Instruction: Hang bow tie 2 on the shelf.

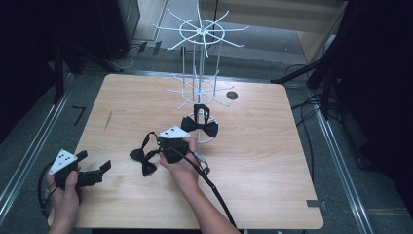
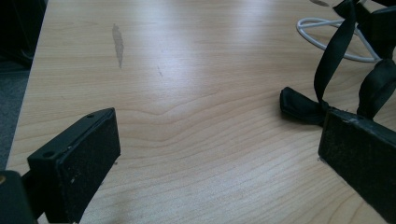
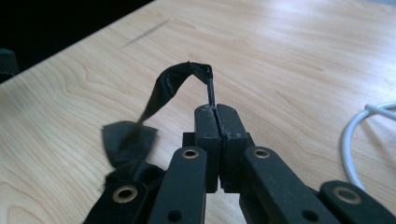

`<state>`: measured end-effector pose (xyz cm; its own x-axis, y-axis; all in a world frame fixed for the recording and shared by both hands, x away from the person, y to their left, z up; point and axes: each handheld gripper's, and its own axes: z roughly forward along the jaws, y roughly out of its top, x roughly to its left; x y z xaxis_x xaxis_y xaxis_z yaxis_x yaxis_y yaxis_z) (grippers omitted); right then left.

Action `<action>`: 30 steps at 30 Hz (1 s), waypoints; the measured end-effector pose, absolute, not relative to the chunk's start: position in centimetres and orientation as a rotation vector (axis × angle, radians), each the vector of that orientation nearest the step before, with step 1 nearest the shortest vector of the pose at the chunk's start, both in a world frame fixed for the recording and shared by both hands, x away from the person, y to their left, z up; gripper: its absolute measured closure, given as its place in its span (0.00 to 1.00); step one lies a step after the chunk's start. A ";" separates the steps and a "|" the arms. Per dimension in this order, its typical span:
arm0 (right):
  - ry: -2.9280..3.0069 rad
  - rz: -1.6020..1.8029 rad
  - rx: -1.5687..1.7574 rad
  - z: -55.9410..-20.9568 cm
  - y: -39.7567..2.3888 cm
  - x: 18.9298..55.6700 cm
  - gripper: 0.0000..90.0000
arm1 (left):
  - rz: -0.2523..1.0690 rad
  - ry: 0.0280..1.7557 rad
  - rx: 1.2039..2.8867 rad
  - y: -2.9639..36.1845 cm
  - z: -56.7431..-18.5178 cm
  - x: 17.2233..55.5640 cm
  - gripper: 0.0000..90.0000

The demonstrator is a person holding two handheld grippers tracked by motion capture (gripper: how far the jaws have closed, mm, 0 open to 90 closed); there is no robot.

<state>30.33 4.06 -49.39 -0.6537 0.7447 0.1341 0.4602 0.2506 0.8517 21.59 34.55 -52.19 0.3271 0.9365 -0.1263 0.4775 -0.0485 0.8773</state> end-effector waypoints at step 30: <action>2.084 1.521 1.035 -44.2 3.0 28.4 1.00 | 0.627 1.288 1.677 34.5 -52.2 21.6 0.00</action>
<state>28.42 2.97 -44.17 -0.6669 0.7339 0.1287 0.3463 0.1523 0.9257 21.60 34.54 -52.18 0.3278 0.9364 -0.1256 0.4785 -0.0500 0.8767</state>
